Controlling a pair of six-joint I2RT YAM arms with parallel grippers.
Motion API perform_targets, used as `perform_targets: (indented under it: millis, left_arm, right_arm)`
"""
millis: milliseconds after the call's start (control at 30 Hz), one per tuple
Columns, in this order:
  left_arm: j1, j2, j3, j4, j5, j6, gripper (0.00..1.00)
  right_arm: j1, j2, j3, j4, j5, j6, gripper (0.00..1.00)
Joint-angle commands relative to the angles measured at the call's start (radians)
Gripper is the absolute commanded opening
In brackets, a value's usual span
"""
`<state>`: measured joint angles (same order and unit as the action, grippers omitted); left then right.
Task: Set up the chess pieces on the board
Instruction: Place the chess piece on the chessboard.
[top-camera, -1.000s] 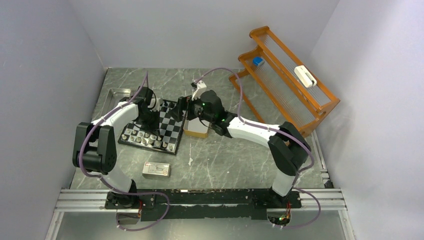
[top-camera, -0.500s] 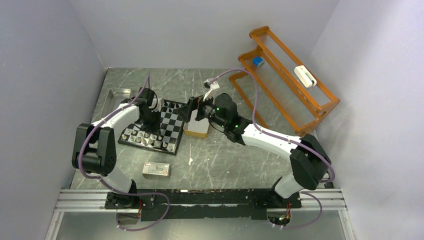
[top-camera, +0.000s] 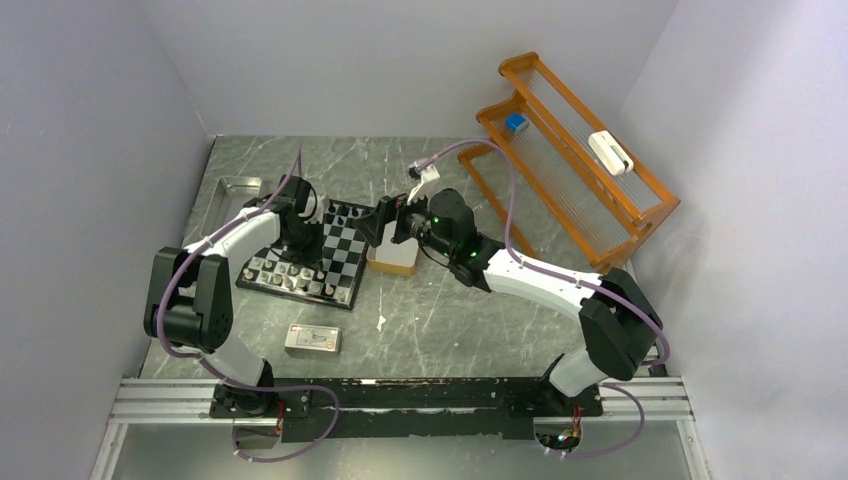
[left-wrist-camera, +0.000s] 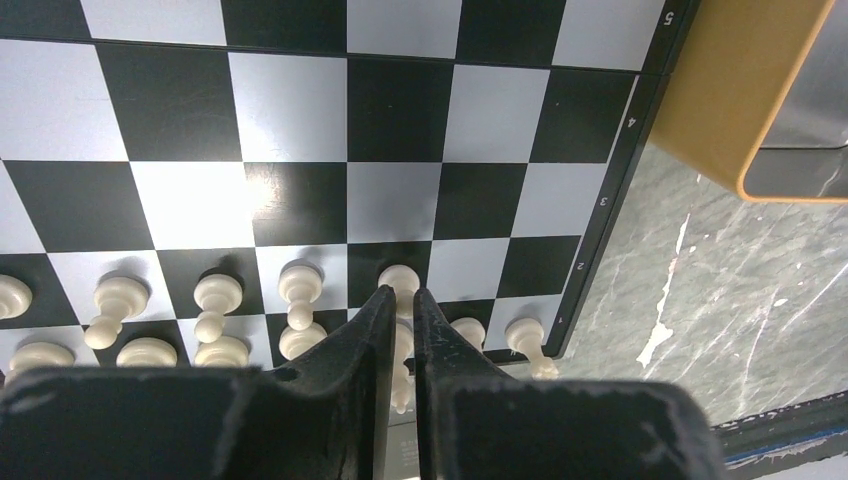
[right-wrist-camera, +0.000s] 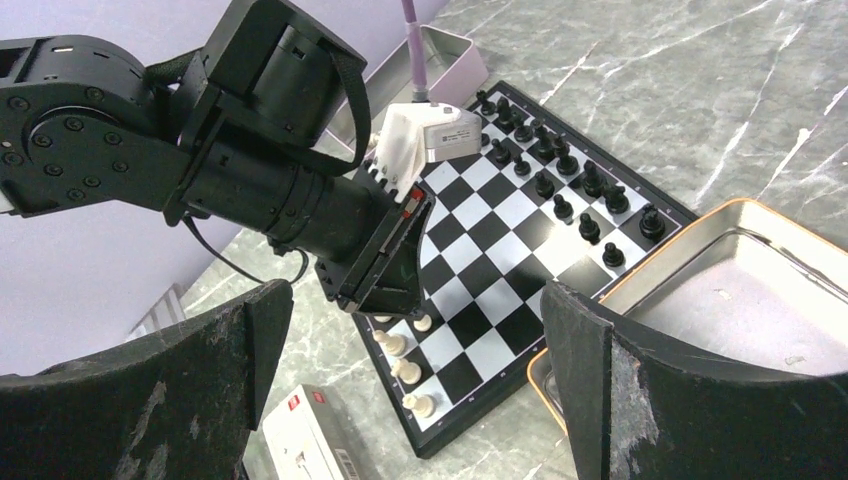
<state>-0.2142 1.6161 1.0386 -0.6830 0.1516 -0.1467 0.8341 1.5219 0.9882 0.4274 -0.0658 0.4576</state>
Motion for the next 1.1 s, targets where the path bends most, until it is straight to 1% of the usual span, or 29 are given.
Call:
perform_targets:
  millis: [0,167,433,633,800,1067]
  left_arm:
    - [-0.013,-0.026,-0.007,0.011,-0.039,0.003,0.17]
    - [-0.014,-0.04,0.001,-0.007,-0.061,0.01,0.18]
    - [-0.017,-0.055,0.002,-0.008,-0.024,0.009,0.22]
    - [-0.017,-0.054,0.026,-0.034,-0.018,0.012,0.21]
    - [-0.017,-0.053,0.025,-0.013,-0.018,0.017,0.17]
    - [-0.017,-0.066,0.039,0.049,0.001,-0.009,0.18]
  right_arm:
    - [-0.006,-0.017,-0.005,0.026,0.015,-0.018,1.0]
    - [-0.007,-0.013,-0.007,0.039,0.006,-0.008,1.0]
    - [-0.006,-0.016,-0.008,0.036,0.008,-0.008,1.0]
    - [-0.007,-0.024,-0.014,0.039,0.007,-0.002,1.0]
    - [-0.007,-0.034,-0.023,0.042,0.009,0.001,1.0]
    - [-0.007,-0.043,-0.03,0.042,0.011,-0.005,1.0]
